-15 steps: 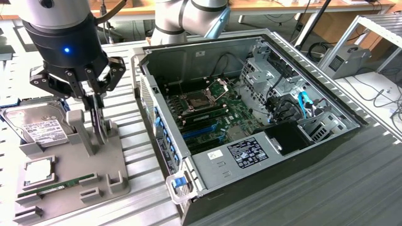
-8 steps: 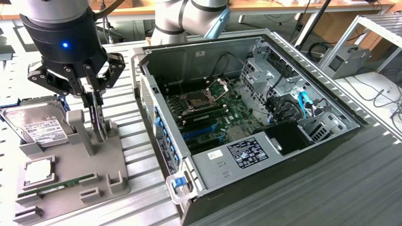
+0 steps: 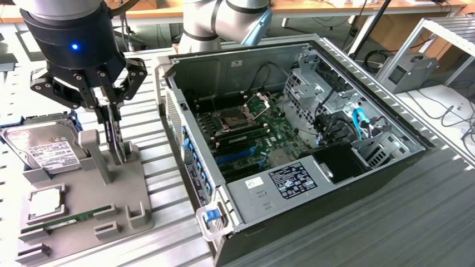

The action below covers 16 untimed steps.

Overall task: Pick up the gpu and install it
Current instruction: 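Pick up the gpu and move the gpu toward the slot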

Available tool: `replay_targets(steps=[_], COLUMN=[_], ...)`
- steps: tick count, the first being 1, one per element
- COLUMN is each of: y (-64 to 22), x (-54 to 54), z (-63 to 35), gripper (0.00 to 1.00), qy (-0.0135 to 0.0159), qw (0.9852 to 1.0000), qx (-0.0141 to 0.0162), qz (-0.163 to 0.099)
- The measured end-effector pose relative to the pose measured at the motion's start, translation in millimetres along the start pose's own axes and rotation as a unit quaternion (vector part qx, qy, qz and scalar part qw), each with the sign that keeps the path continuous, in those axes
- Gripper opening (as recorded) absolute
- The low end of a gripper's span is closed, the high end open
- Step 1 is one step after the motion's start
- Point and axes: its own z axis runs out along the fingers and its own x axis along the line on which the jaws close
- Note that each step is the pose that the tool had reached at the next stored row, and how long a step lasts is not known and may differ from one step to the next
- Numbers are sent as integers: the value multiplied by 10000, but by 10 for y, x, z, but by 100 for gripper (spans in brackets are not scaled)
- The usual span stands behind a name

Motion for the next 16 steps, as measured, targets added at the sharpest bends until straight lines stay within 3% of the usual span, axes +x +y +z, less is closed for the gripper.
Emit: replay_targets(steps=[16], y=[36], x=[-1], z=[-96], gripper=[26], qy=[0], qw=[10000], qx=[-12], qz=[0])
